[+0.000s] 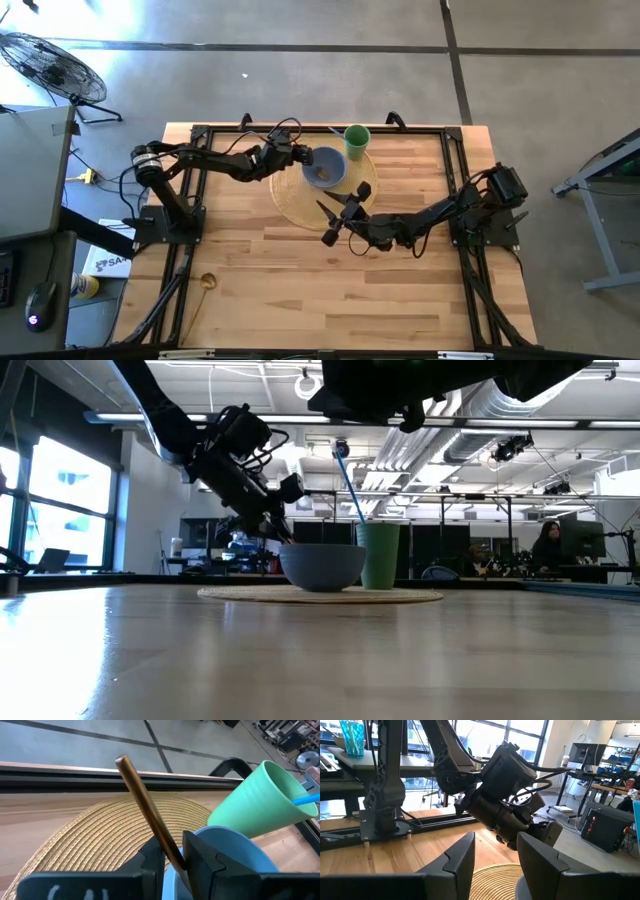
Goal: Pick & Place Utensil
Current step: Put the gold fork into the blue bowl on the brown mat
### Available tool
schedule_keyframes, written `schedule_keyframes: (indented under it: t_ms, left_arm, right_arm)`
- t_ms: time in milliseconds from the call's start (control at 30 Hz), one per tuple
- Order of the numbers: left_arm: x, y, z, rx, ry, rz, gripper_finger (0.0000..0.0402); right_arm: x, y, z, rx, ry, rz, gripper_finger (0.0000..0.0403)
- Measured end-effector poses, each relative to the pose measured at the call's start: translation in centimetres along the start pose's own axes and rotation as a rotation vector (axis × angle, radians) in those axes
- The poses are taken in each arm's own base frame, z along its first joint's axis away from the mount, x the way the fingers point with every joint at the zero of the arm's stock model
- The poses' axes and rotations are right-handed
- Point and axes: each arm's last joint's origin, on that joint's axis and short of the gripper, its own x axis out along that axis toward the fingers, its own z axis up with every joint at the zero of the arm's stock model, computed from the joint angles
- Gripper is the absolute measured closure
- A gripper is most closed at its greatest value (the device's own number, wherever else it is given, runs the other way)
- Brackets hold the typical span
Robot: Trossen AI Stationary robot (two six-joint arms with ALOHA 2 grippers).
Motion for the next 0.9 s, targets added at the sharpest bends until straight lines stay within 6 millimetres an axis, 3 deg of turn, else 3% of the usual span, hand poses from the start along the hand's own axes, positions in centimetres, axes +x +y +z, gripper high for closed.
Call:
schedule_keyframes:
  t_ms: [200,600,900]
  left_arm:
    - [0.00,-0.05,-0.08,-0.030,0.024,-0.021,0.0337]
    - [0.01,0.01,-0.22,-0.039,0.043,-0.022,0.0249]
    - [-0.02,0.29,-0.61,-0.014,0.095,-0.008,0.0235]
  right_arm:
    - [0.00,0.00,-0.03,-0.002,0.002,0.000,0.0263]
    - [0.00,0.00,-0.03,-0.004,0.002,0.000,0.0263]
    - [0.00,0.00,-0.03,-0.005,0.002,0.000,0.0263]
